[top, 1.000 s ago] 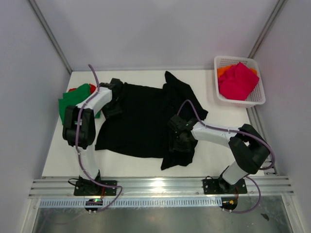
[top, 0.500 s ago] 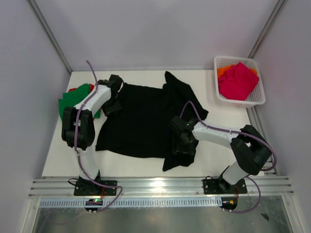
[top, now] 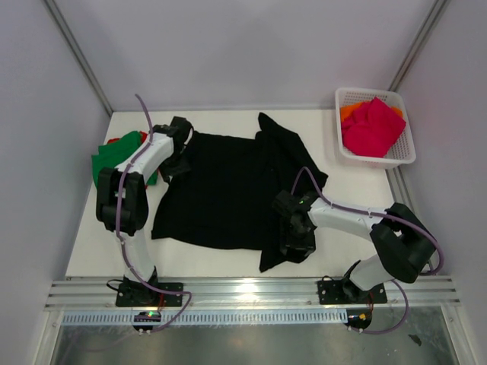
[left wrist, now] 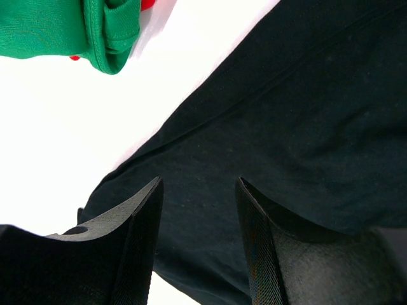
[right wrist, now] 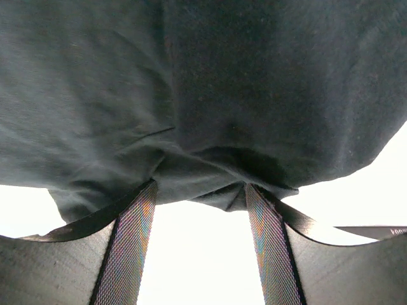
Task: Fold and stack the t-shirts
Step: Flatten out the tshirt
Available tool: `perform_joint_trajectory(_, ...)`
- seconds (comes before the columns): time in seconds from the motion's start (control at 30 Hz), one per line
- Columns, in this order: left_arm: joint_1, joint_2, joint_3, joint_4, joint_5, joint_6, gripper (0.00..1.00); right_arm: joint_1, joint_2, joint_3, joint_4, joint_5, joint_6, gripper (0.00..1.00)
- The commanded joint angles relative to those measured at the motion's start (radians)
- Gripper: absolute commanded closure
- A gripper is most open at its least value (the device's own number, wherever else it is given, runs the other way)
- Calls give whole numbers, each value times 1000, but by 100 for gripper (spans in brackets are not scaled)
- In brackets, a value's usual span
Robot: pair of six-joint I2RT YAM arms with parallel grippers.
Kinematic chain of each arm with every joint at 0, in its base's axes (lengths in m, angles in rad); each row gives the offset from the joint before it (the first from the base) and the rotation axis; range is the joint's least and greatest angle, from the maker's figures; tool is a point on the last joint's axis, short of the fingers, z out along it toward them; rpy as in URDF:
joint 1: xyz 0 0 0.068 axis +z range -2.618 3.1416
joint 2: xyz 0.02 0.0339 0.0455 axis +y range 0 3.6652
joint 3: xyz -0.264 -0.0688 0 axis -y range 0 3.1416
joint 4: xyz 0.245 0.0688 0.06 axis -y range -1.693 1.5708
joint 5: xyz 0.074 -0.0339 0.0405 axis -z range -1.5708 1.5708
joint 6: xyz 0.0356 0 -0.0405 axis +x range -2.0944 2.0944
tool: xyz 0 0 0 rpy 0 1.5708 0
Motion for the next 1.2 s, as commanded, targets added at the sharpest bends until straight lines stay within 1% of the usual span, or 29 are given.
perform_joint_trajectory(0.0, -3, -60, 32, -14, -20, 14, 49, 4, -37, -20, -53, 14, 30, 37)
perform_joint_trajectory(0.07, -3, -61, 33, -16, -18, 15, 49, 4, -43, -22, -57, 48, 42, 37)
perform_joint_trajectory(0.23, -3, -63, 30, -11, -7, 11, 49, 4, -51, 10, -48, 51, 59, 37)
perform_joint_trajectory(0.4, -3, -61, 33, -10, -11, 15, 48, 4, -63, 52, -97, 65, 53, 37)
perform_joint_trajectory(0.6, -3, -54, 44, -5, 0, 14, 49, 4, -127, -4, -143, 89, 68, 37)
perform_joint_trajectory(0.77, -3, -48, 44, 2, 23, 2, 49, 4, -146, -2, -94, 77, 113, 37)
perform_joint_trajectory(0.87, -3, -49, 39, 7, 31, -3, 48, 4, -159, 82, -68, 164, 113, 37)
perform_joint_trajectory(0.9, -3, -51, 35, 9, 32, -5, 49, 4, -163, 113, -66, 250, 108, 37)
perform_joint_trajectory(1.03, -3, -58, 21, 12, 35, -9, 49, -14, -146, 281, -63, 422, 36, 37)
perform_joint_trajectory(1.1, -3, -64, 9, 18, 37, -9, 49, -46, -126, 378, -51, 454, -39, 37)
perform_joint_trajectory(1.17, -3, -64, -4, 21, 42, -12, 49, -77, -81, 444, -33, 470, -79, 36)
